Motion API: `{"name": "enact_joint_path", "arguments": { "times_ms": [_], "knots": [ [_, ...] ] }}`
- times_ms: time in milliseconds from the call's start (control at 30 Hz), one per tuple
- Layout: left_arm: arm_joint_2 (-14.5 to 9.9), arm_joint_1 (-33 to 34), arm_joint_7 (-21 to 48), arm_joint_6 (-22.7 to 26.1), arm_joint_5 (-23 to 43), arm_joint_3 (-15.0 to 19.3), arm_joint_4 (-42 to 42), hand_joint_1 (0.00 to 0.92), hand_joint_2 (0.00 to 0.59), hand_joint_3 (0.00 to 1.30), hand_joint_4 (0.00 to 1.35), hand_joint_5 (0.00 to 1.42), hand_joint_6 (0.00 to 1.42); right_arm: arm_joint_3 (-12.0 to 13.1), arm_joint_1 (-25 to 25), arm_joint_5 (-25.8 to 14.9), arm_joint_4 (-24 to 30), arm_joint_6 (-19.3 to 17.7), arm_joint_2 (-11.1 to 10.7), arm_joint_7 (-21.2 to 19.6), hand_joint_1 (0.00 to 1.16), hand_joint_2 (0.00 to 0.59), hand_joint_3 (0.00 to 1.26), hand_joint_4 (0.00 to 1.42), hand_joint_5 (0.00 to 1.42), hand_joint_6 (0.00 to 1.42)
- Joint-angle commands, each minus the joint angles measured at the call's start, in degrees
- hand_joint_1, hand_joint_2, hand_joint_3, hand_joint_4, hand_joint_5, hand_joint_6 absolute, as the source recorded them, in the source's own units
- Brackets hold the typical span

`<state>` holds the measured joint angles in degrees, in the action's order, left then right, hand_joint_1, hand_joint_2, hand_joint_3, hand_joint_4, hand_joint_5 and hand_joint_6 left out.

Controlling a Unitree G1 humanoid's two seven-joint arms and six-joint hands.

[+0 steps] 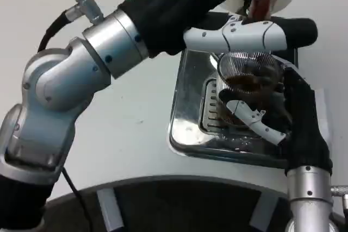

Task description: Grasp the cup under the faucet to collect the drink, then remove the cup.

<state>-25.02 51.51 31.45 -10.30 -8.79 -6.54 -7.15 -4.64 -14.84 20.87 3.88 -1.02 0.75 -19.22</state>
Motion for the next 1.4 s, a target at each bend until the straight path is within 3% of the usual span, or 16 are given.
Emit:
{"name": "enact_joint_path", "arguments": {
  "times_ms": [33, 600, 1067, 1400],
  "knots": [
    [0.36, -1.55, -1.34, -1.09, 2.17, 1.93, -3.32, 0.000, 0.099, 0.18, 0.14, 0.18, 0.25, 0.34, 1.34, 0.17, 1.39, -1.29, 0.42, -0.83, 0.76, 0.251, 0.50, 0.51, 0.53, 0.55],
    [-2.16, -12.57, -2.27, 1.92, 5.03, 8.22, -12.42, 0.000, 0.108, 0.22, 0.20, 0.23, 0.29, 0.99, 3.11, -0.20, 3.63, -2.58, 0.04, -0.20, 0.76, 0.251, 0.56, 0.59, 0.65, 0.72],
    [-3.80, -20.58, -3.36, 2.12, 6.63, 12.79, -15.29, 0.000, 0.113, 0.24, 0.22, 0.24, 0.29, 0.80, 4.57, 0.21, 5.46, -3.46, -0.30, 0.39, 0.76, 0.251, 0.60, 0.63, 0.70, 0.79],
    [-4.55, -30.32, -4.76, 2.21, 7.64, 17.80, -18.54, 0.000, 0.120, 0.25, 0.23, 0.25, 0.31, 1.82, 5.84, 0.11, 7.10, -5.04, -0.98, -0.02, 0.78, 0.245, 0.63, 0.68, 0.76, 0.87]
  ]
}}
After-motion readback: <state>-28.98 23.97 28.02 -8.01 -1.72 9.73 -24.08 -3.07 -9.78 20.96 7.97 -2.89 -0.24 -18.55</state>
